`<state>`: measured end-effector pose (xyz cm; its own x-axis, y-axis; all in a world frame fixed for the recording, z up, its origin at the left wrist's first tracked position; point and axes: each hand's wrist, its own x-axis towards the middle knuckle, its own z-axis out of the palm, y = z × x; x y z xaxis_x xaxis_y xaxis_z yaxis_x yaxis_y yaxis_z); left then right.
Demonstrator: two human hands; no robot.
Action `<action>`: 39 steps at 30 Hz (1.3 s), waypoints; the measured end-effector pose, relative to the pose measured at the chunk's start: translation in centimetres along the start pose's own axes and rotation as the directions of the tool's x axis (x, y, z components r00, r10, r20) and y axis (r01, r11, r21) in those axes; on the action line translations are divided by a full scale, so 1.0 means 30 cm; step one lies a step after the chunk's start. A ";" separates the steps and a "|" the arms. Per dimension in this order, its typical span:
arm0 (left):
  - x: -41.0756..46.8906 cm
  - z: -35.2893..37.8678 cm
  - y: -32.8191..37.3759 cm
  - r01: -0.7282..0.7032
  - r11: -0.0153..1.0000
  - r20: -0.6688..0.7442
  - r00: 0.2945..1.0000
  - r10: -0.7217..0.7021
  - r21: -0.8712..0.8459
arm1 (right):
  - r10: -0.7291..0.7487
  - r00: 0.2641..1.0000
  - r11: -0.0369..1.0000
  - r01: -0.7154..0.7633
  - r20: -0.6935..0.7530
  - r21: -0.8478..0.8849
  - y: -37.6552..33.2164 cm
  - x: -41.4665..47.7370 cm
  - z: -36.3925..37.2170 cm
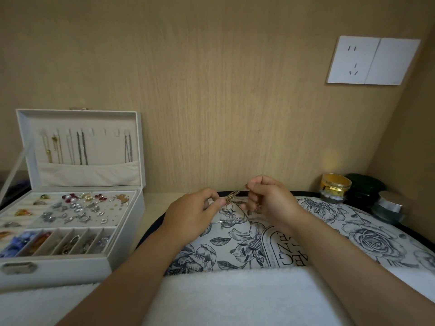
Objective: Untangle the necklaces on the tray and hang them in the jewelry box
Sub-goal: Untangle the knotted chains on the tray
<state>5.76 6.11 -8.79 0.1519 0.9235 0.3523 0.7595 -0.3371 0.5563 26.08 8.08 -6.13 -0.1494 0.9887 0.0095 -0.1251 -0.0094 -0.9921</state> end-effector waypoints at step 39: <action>-0.001 0.027 0.047 -0.041 0.917 -0.066 0.998 0.016 -0.396 | -0.228 0.950 0.767 0.040 -0.213 -0.640 0.024 0.029 0.001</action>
<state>7.34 5.77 -8.64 0.1216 0.9038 0.4104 0.4402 -0.4196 0.7938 25.84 8.93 -6.83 0.0954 0.9734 0.2081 0.5261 0.1282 -0.8407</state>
